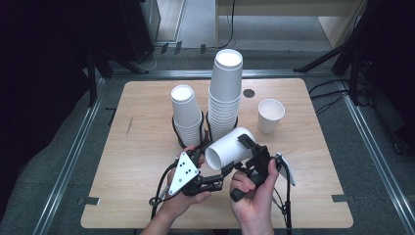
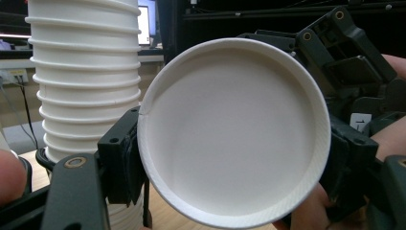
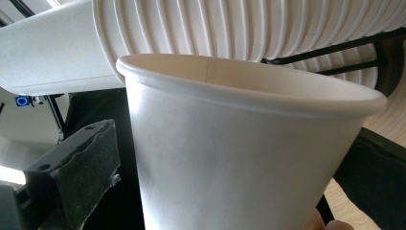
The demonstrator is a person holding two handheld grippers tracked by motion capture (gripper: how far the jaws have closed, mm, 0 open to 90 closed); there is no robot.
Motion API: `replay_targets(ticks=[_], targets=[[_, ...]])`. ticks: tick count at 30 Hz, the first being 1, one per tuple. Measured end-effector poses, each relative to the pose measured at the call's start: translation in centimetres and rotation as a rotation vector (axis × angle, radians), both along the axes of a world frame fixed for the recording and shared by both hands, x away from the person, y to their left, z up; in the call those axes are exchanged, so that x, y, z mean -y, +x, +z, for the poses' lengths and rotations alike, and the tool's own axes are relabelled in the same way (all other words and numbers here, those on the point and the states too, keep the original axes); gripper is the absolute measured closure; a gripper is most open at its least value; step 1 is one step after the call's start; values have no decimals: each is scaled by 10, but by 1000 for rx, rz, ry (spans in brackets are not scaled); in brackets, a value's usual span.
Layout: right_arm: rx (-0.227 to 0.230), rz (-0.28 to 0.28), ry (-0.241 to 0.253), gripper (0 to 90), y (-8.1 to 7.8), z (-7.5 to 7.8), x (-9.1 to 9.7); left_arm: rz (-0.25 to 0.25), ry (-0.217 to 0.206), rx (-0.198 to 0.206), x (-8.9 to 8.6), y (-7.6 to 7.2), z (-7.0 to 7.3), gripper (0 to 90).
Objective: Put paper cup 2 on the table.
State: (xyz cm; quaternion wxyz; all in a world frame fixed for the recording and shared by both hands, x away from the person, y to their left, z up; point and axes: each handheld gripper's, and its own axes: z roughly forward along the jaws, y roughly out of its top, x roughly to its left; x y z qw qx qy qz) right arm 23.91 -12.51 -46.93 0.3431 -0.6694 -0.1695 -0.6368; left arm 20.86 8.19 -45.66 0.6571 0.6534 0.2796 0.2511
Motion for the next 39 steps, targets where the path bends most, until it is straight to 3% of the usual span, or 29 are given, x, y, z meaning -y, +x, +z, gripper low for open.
replay_targets(ticks=[15,21,36,39], targets=[[-2,10,27,3,5,-4,0,-15,5,6,3,-2,-1,240],[7,-1,36,110,4,-6,-1,-14,6,12,2,-2,0,237],[8,-15,34,131,3,-11,-1,-12,34,28,3,-1,-2,214],[9,-15,36,133,3,-12,-1,-6,40,14,2,-1,-2,202]])
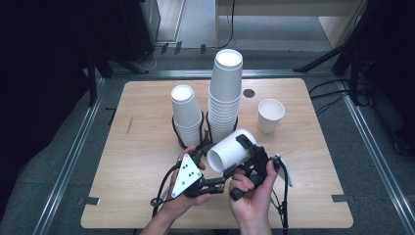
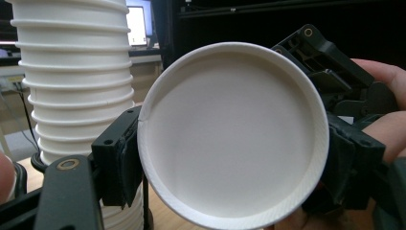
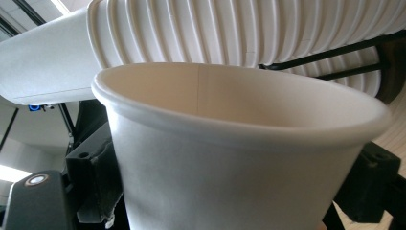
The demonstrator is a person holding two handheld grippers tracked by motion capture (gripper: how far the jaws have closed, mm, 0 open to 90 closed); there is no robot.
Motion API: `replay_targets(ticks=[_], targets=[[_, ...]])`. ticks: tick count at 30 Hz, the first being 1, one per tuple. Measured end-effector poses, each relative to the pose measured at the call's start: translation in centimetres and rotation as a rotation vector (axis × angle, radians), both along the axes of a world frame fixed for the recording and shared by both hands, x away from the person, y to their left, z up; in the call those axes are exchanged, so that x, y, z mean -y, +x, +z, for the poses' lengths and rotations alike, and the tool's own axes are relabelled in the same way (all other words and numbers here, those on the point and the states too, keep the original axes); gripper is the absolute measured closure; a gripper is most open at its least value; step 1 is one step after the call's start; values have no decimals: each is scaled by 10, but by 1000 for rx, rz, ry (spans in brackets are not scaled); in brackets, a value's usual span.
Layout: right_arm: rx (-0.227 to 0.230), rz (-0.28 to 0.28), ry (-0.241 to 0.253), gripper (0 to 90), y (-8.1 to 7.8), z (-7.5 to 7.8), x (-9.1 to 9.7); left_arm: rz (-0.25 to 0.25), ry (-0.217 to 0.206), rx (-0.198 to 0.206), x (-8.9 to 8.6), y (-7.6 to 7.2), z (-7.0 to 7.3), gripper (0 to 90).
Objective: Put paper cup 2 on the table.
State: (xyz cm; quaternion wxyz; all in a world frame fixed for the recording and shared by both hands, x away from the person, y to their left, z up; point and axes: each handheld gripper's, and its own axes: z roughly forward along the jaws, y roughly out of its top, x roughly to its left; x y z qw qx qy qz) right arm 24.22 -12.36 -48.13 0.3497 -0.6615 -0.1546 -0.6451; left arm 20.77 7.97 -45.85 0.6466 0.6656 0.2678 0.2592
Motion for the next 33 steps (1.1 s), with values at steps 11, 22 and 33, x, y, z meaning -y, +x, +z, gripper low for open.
replay_targets(ticks=[11,22,33], targets=[[-7,-6,-1,133,1,-1,0,-34,-31,-110,-12,6,4,0],[-5,-14,-2,134,1,-1,0,-59,-12,-106,-10,3,7,0],[4,-36,-5,134,2,1,7,-67,-12,-104,-11,3,8,0]])
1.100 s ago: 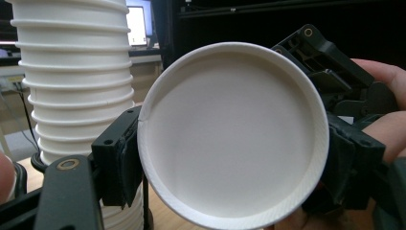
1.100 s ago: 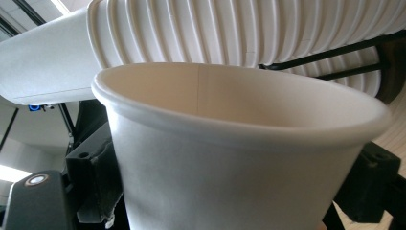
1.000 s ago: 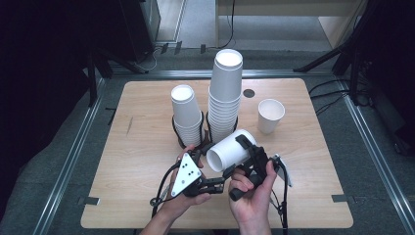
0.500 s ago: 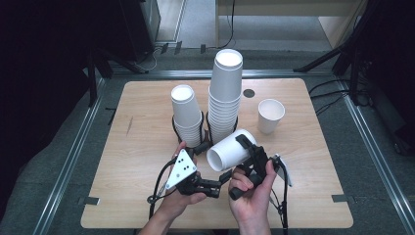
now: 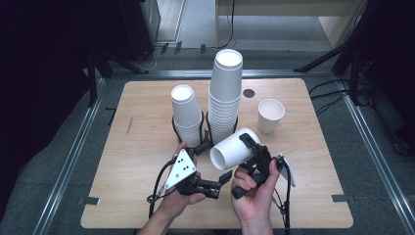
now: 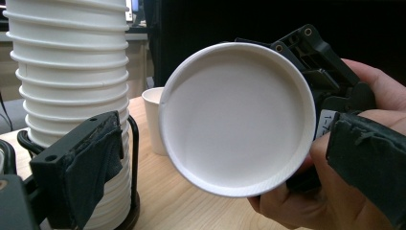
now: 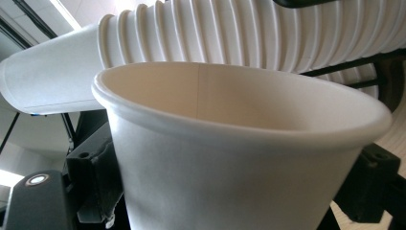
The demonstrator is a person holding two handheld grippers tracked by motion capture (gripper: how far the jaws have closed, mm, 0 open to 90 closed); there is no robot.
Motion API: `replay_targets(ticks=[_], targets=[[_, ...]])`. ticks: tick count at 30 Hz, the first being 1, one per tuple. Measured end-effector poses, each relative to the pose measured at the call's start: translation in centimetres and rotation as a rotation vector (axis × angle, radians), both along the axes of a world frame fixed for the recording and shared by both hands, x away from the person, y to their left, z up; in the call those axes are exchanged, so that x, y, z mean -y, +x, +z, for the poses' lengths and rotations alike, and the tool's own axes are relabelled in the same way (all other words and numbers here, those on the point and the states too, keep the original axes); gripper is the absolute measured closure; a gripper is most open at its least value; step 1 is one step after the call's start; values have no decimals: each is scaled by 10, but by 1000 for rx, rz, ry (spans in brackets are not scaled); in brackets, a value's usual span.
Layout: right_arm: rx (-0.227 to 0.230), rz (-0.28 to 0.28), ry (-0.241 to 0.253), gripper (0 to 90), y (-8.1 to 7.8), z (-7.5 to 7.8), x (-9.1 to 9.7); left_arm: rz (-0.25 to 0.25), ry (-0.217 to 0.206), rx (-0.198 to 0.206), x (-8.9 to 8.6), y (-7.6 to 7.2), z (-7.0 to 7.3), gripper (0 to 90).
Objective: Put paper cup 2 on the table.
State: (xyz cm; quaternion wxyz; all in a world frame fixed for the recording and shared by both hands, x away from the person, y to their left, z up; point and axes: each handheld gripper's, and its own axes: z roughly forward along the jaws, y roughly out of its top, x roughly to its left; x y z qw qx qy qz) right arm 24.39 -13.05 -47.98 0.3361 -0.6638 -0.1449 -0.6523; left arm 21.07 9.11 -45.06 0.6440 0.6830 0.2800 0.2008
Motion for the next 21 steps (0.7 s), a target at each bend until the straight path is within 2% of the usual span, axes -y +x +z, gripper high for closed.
replay_targets(ticks=[21], targets=[[4,-67,-20,134,4,-3,22,-12,4,-1,-1,1,0,0]])
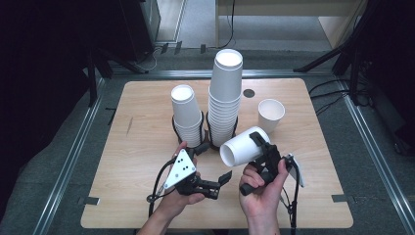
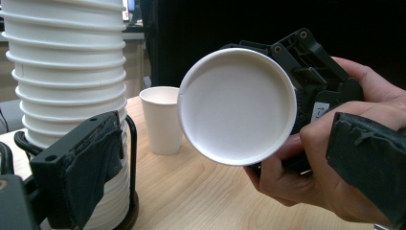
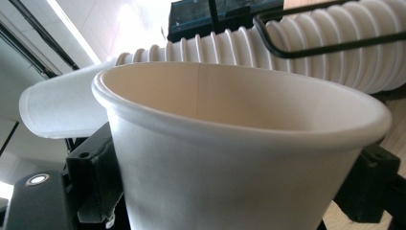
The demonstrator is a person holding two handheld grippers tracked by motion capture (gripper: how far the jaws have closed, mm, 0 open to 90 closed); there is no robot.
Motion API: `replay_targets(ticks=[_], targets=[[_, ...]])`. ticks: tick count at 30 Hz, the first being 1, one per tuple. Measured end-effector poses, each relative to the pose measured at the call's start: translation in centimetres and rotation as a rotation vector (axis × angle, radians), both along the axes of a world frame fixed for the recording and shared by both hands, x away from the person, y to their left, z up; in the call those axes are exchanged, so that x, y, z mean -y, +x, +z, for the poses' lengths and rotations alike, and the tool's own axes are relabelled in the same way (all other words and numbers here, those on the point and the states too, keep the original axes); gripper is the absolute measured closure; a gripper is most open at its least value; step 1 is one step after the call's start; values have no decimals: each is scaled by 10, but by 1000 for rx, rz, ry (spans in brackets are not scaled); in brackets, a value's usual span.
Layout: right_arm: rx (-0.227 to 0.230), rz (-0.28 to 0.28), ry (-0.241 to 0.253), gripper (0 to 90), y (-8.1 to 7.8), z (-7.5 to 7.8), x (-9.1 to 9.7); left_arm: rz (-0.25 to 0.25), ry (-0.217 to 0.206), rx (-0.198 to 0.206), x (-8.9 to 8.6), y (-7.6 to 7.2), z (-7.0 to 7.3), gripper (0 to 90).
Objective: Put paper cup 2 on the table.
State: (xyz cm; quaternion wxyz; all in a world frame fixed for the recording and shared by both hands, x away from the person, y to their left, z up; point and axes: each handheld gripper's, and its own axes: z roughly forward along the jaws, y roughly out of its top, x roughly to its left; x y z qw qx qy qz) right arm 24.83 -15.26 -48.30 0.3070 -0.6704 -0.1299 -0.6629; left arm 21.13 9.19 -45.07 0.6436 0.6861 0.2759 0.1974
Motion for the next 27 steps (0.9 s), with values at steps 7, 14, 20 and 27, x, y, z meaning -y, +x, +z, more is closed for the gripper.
replay_targets(ticks=[7,14,20,27], targets=[[5,-25,-9,135,1,-1,9,-2,2,-5,0,1,-1,0],[10,-41,-11,135,0,1,13,-5,1,-5,0,1,-1,0],[13,-51,-30,136,0,2,14,-4,2,-3,0,1,-1,0],[52,-75,-81,140,-2,6,15,-3,1,-5,0,1,-1,0]])
